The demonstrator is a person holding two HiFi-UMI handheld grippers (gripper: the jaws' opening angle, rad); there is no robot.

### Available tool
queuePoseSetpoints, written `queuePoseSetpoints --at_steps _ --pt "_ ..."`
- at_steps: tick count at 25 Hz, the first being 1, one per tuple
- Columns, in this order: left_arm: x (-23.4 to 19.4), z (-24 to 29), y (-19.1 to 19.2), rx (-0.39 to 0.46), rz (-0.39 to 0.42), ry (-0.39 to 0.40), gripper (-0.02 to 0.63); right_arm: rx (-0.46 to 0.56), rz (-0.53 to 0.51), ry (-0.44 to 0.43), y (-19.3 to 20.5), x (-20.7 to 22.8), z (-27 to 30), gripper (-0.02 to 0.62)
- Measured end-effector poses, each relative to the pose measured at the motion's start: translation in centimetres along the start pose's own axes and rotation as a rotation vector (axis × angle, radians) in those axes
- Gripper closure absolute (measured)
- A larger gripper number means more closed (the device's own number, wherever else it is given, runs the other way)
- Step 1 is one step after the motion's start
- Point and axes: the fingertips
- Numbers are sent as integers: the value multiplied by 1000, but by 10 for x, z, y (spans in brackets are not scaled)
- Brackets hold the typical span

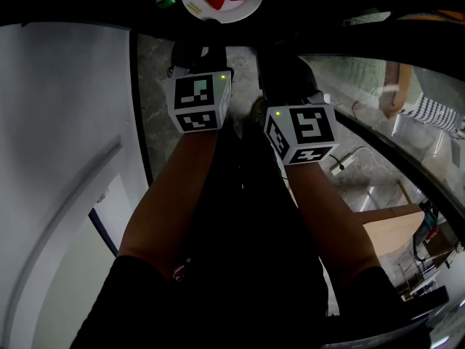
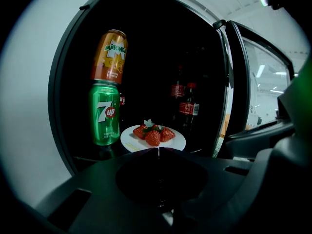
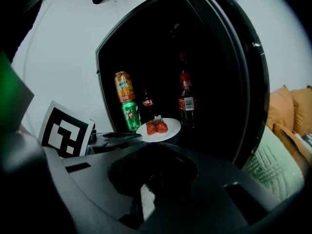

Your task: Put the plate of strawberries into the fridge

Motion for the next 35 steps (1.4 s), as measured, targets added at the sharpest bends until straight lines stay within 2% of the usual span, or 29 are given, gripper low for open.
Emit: queuePoseSetpoints --at_steps 16,35 --pt "-15 20 -14 -5 -11 0 595 3 -12 -1 -17 7 19 591" --pt "-25 -31 -38 51 55 29 595 85 -25 64 -43 -13 8 591"
Point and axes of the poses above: the fingertips, and each gripper's own axes: z forward along the fingers, x to its right, y out of its underside, and after that the axes turned 6 degrees about y, right-handed
